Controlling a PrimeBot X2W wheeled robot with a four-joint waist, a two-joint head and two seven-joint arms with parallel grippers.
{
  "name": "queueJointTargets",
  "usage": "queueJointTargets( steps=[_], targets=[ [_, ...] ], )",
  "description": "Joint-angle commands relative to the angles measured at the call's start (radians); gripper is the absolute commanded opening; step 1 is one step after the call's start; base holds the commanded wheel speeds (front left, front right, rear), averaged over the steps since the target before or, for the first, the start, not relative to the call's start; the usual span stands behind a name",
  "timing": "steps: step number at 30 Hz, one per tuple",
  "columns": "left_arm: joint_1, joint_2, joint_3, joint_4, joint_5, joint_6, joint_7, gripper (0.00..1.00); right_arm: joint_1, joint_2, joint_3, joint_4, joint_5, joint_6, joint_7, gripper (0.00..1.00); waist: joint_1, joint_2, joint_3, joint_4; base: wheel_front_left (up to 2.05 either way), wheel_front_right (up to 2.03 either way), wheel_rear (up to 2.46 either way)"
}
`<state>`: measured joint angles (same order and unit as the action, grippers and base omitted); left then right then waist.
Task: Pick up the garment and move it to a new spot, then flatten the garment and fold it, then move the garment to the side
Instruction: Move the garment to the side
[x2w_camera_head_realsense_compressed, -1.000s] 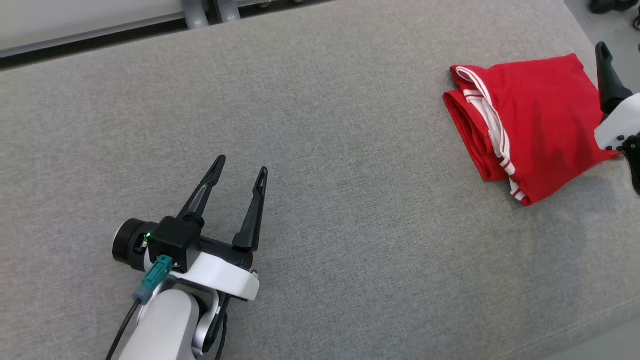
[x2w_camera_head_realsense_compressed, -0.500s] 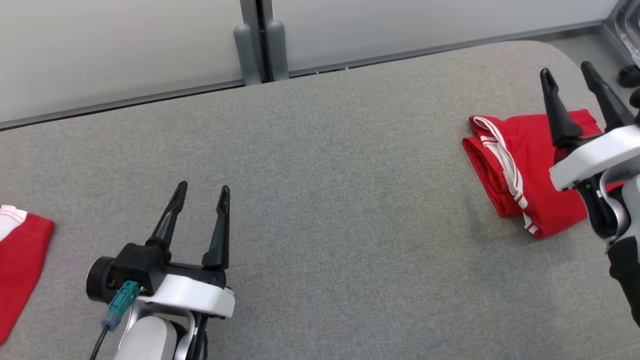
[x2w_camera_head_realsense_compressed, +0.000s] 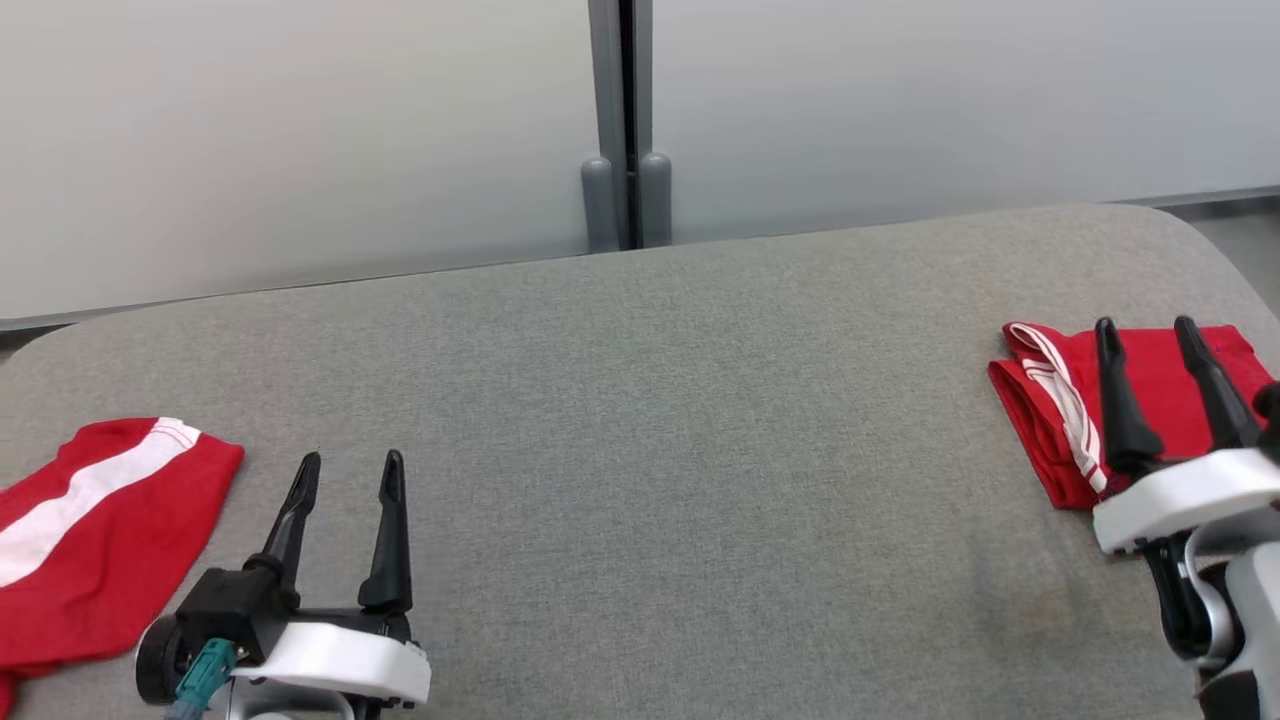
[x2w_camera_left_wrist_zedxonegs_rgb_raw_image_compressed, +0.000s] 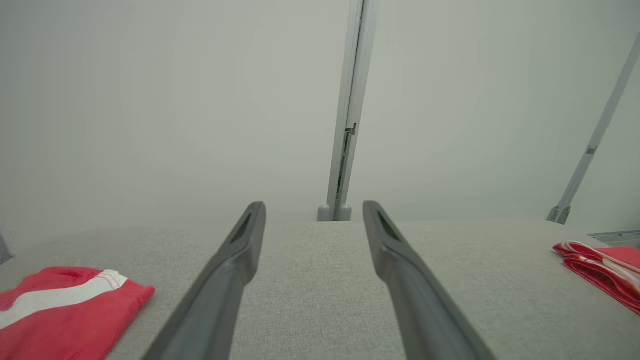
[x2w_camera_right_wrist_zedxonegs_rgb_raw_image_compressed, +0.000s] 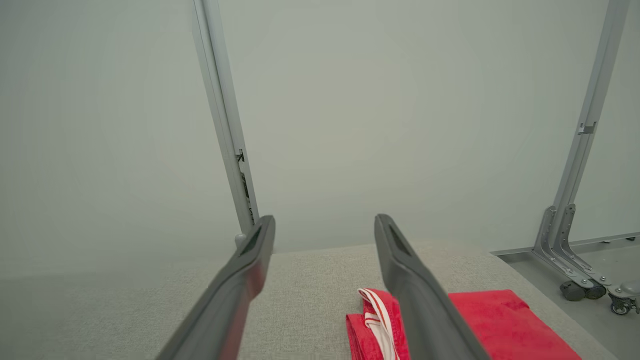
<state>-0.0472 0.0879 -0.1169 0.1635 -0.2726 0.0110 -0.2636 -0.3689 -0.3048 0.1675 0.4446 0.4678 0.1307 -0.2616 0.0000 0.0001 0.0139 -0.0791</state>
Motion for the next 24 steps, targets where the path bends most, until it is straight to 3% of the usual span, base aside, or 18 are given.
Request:
queueJointTargets(
  steps=[1,15,24],
  targets=[
    [0.008,0.003,0.006,0.003,-0.002,0.006,-0.001,1.0,0.018,0.003,-0.005,-0.01,-0.01,0.0,-0.004,1.0,0.0,-0.0001,-0.02,0.022,0.0,0.0,0.0],
    [0.065,-0.006,0.029,0.035,0.021,-0.01,0.0,1.0,0.293,0.089,-0.106,-0.227,-0.113,0.0,-0.004,1.0,0.0,-0.0001,-0.053,0.091,0.0,0.0,0.0],
    [0.052,-0.018,0.031,0.053,0.032,-0.032,0.0,1.0,0.325,0.118,-0.112,-0.238,-0.135,0.0,-0.004,1.0,0.0,-0.0001,-0.05,0.094,0.0,0.0,0.0]
  ],
)
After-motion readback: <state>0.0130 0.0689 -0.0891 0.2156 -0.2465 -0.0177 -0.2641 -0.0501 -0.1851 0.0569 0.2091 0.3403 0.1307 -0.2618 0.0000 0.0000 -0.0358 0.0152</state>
